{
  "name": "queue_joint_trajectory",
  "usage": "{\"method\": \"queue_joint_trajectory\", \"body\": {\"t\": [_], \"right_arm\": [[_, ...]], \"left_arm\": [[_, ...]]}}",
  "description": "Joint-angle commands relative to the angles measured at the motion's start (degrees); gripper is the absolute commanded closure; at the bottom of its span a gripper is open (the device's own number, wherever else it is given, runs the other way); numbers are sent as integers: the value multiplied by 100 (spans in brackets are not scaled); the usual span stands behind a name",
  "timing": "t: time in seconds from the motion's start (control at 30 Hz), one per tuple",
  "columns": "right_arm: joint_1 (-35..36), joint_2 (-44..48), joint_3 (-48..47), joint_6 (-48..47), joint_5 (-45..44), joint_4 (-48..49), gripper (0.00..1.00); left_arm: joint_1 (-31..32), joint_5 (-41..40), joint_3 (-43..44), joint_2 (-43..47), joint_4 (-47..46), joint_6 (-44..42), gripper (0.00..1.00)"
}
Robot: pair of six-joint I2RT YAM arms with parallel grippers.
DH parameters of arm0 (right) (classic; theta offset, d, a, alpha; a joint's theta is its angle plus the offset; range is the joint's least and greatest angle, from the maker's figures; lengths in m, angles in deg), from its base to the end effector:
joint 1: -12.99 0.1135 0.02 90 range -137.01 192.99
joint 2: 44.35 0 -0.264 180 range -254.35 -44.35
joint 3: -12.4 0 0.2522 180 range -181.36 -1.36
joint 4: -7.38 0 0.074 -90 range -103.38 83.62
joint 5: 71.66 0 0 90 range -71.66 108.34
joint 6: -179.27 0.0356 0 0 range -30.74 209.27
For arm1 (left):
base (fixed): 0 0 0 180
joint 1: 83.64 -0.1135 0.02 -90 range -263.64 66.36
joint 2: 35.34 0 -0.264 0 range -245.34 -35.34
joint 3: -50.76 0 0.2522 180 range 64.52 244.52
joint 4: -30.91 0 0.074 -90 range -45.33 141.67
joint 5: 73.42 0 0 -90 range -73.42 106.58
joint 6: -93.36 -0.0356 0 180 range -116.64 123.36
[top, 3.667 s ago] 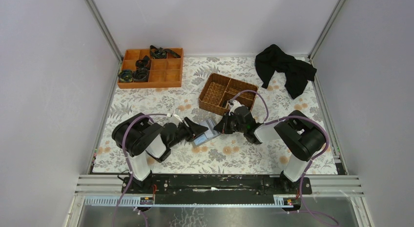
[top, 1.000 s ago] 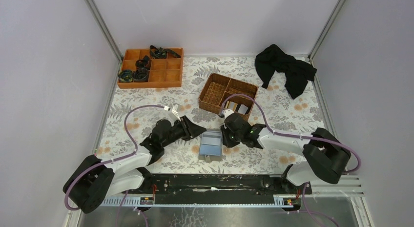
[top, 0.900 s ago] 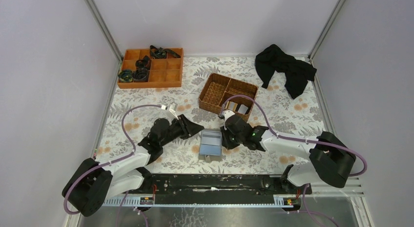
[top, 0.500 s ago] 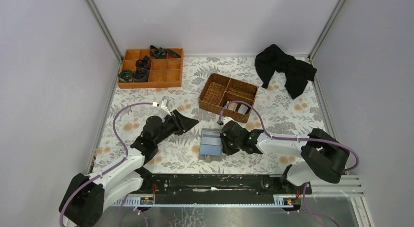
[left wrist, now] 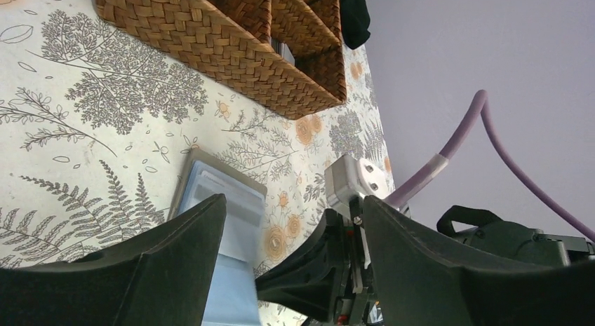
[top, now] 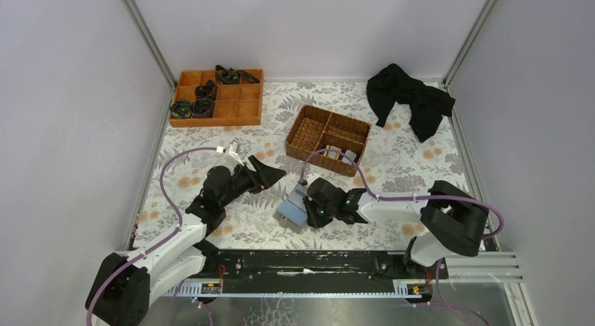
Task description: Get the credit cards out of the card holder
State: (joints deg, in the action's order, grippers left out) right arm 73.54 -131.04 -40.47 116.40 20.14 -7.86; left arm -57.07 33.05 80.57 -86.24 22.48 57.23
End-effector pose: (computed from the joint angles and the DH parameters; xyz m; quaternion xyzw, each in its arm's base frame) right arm 0.1397 0.2497 0.1539 -0.2746 0.8956 0.2528 0.2420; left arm 0.1693 -0.0959 0.2039 -0.0954 0.7720 -0.4847 0.4000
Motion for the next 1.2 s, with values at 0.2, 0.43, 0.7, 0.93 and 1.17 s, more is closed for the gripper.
{"method": "queue_joint_trajectory", "body": {"t": [0.2,0.43,0.7,0.93,1.17], "right_arm": [[71,-371,-866,-130,79,322,82],[-591,769,-471,-191,68,40,79],[-1673,819,58,-196,186,235,88],[-1689,376,-9,-110,497,558,100],[-1683,150,-59,-113,648,666,100]], "left_arm": [[-50,-729,-234,513,473,43,16],[-25,-336,-354,-67,-411,418,36],[1047,-813,454,-1146,-811,51,58],[1228,-953,-24,-2060,-1528,457,73],[1470,-1237,-365,-2010,-1472,572,78]]}}
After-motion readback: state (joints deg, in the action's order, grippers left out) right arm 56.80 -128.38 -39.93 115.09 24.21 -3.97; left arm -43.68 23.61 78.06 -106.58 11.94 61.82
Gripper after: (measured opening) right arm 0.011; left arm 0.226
